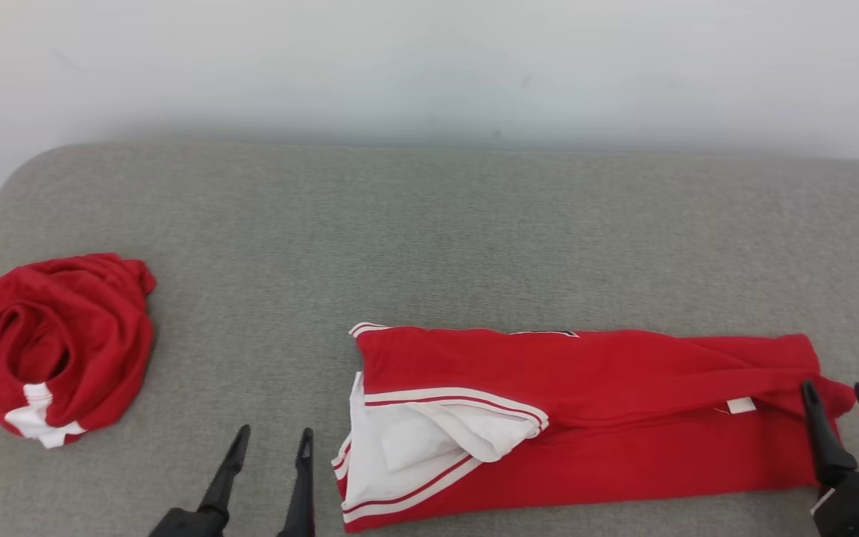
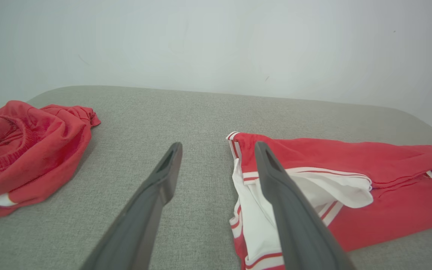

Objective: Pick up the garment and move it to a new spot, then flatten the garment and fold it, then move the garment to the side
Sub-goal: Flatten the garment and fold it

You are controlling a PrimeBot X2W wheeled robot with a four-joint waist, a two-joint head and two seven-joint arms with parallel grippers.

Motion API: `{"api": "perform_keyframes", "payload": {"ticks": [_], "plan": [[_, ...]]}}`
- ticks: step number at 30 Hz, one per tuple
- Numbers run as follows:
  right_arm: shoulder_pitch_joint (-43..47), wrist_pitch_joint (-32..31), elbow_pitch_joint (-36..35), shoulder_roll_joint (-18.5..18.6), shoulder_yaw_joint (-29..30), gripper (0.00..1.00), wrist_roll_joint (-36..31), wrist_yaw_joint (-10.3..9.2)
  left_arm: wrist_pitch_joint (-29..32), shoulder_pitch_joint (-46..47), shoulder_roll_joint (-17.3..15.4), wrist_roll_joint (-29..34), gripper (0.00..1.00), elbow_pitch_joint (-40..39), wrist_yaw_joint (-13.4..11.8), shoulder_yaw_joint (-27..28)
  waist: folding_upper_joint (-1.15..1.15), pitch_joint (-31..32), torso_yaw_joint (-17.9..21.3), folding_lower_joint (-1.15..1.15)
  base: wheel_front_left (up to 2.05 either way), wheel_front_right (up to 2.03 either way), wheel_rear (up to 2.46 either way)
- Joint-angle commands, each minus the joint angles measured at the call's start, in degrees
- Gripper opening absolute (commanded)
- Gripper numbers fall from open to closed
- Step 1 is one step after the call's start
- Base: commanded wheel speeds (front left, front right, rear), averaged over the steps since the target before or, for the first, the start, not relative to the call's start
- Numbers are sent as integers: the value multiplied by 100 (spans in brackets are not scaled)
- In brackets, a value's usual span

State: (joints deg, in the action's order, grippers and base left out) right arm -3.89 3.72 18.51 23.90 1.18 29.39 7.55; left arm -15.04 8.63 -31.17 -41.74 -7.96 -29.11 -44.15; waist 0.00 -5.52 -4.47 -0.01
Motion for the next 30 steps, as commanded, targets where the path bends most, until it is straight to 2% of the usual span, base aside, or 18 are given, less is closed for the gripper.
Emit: {"api": "perform_keyframes", "payload": {"ticks": [1, 5, 12, 24, 25, 26, 27, 28, 29, 30], "plan": [[-8, 8, 106, -28, 91, 100, 81, -14, -18, -63, 58, 122, 100, 24, 59, 55, 0, 44, -210, 1, 0, 0, 0], [-107, -100, 620, -35, 440, 100, 212, -14, -18, -221, 276, 365, 100, 93, 296, 138, 0, 29, -439, 1, 0, 0, 0], [-127, -146, 1376, -57, 848, 100, 66, -14, -18, -382, 436, 603, 100, 304, 642, 233, 0, 30, -675, 1, 0, 0, 0], [-474, -128, 2105, -134, 825, 99, 293, -14, -18, -274, 482, 789, 100, 422, 983, 314, 0, -214, -638, 1, 0, 0, 0], [-522, -161, 2189, -141, 789, 93, 317, -14, -18, -270, 477, 803, 100, 432, 985, 311, 0, -234, -633, 1, 0, 0, 0], [-542, -203, 2275, -145, 746, 73, 337, -14, -19, -264, 478, 815, 100, 440, 1007, 307, 0, -246, -635, 1, 0, 0, 0], [-556, -236, 2347, -155, 697, 62, 363, -14, -19, -250, 487, 822, 100, 447, 1025, 301, 0, -257, -638, 1, 0, 0, 0], [-573, -268, 2406, -164, 650, 41, 409, -14, -19, -235, 498, 830, 100, 450, 1038, 298, 0, -267, -640, 1, 0, 0, 0], [-586, -266, 2449, -156, 609, 29, 432, -15, -19, -223, 508, 840, 100, 453, 1040, 290, 0, -277, -641, 1, 0, 0, 0], [-595, -247, 2482, -139, 570, 4, 461, -15, -19, -205, 522, 848, 100, 446, 1027, 296, 0, -285, -640, 1, 0, 0, 0]]}}
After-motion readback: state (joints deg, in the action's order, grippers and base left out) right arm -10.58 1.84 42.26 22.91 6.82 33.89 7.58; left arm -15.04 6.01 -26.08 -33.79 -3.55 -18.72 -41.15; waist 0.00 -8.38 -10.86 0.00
